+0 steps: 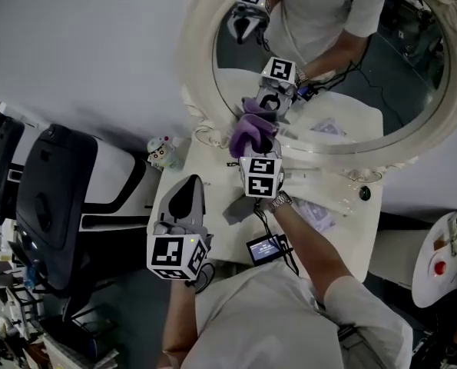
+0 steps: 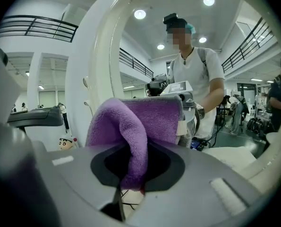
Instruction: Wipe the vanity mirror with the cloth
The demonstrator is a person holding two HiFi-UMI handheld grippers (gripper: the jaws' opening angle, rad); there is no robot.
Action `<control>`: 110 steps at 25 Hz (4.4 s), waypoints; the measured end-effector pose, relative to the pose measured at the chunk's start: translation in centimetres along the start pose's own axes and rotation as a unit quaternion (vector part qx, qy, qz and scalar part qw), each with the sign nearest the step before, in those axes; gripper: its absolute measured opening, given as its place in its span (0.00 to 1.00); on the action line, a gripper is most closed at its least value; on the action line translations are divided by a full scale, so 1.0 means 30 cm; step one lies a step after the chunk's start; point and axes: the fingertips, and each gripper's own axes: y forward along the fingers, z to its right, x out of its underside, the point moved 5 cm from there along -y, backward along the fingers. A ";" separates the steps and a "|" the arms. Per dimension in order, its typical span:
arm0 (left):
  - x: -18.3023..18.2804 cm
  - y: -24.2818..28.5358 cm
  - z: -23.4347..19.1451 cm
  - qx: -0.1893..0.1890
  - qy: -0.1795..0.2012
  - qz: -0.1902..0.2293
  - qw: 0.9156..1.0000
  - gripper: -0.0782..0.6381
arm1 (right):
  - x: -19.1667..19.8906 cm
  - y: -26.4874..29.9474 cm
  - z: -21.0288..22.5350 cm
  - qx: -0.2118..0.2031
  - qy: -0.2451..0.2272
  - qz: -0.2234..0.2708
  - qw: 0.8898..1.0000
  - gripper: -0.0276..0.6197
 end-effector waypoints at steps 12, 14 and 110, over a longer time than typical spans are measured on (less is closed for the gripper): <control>0.029 0.130 0.160 0.064 0.006 -0.021 0.998 0.11 | 0.129 -0.041 0.154 -0.009 -0.037 -0.034 0.999 0.13; 0.032 0.147 0.185 0.073 0.005 -0.022 0.997 0.11 | 0.158 -0.062 0.209 0.002 -0.035 -0.045 0.998 0.13; 0.465 -1.213 0.399 0.230 0.026 -0.027 0.972 0.11 | 0.496 -2.144 -0.236 -0.025 0.332 0.242 0.911 0.14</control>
